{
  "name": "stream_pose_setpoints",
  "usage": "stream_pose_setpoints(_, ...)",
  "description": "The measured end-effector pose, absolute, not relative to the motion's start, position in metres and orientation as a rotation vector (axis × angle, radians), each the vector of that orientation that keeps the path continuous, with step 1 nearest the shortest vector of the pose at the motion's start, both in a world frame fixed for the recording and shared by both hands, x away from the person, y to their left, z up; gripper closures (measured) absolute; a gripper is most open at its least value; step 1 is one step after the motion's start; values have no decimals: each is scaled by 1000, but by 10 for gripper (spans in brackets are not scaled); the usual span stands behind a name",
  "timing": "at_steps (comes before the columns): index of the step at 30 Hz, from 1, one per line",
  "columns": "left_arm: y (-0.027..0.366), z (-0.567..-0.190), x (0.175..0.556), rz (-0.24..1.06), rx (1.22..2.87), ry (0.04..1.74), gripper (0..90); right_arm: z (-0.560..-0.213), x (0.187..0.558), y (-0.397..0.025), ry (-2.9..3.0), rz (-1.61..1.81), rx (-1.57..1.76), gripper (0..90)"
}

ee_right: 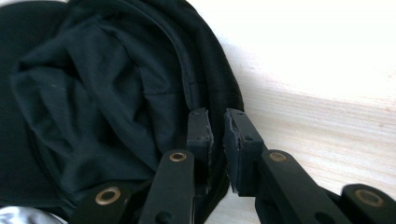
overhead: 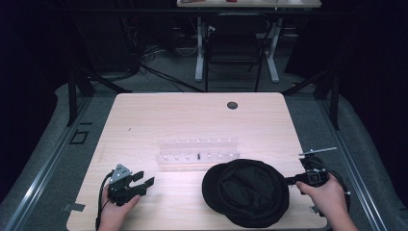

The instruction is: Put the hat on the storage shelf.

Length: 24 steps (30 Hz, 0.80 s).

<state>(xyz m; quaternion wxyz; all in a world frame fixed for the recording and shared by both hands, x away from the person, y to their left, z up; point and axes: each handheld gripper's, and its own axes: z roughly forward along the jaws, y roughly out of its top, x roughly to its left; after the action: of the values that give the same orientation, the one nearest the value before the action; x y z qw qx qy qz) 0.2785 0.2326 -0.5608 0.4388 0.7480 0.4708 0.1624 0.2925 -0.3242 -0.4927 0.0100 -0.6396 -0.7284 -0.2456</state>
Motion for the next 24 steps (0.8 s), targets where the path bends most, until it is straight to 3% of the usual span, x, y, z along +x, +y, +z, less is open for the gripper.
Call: stream_pose_setpoints(24, 232, -561, 279, 399, 1869, 1167, 466, -505, 307, -326, -2249, -558, -1959, 749)
